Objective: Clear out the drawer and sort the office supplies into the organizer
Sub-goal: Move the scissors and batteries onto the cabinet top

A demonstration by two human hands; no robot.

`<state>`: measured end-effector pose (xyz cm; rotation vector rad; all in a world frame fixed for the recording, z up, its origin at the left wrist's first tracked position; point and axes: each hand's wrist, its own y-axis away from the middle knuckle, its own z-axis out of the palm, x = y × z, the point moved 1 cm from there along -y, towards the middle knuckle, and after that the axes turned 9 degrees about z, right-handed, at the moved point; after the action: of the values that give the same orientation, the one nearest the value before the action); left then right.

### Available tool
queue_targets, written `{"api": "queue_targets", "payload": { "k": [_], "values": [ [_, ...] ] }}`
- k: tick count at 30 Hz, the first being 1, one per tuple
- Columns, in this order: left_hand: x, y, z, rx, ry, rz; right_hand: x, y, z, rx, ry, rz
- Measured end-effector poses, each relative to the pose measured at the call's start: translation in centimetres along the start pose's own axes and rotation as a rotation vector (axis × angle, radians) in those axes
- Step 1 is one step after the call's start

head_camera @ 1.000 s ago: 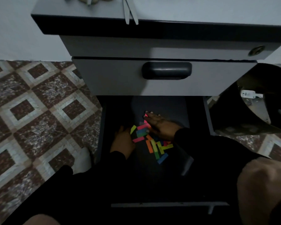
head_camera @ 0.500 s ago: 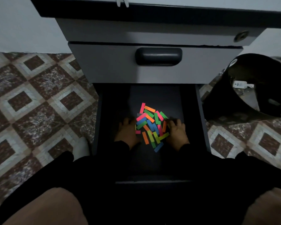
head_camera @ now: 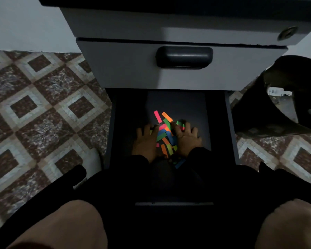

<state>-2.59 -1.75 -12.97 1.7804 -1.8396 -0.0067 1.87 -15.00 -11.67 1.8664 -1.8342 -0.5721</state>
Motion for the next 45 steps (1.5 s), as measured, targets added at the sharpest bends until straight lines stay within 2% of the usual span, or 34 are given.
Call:
{"api": "queue_targets", "payload": {
  "k": [8, 16, 27, 31, 37, 42, 45],
  "values": [
    [0.4, -0.2, 0.1, 0.086, 0.156, -0.02, 0.5, 0.1, 0.6, -0.005, -0.263, -0.086],
    [0.8, -0.4, 0.3, 0.17, 0.289, 0.024, 0.6, -0.5, 0.6, 0.034, -0.306, -0.113],
    [2.0, -0.3, -0.1, 0.132, 0.07, -0.046, 0.3, -1.0, 0.4, 0.03, -0.358, -0.122],
    [1.8, -0.7, -0.4, 0.104, 0.287, -0.116, 0.5, -0.9, 0.0, 0.049, -0.406, -0.124],
    [0.9, -0.9, 0.4, 0.139, 0.362, -0.113, 1.3, -0.8, -0.6, -0.021, -0.54, -0.049],
    [0.8, -0.6, -0.2, 0.219, 0.767, -0.208, 1.7, -0.7, -0.7, -0.103, -0.802, -0.011],
    [0.8, 0.0, -0.6, 0.206, 0.937, -0.22, 2.2, -0.3, -1.3, -0.205, -1.021, 0.052]
  ]
}}
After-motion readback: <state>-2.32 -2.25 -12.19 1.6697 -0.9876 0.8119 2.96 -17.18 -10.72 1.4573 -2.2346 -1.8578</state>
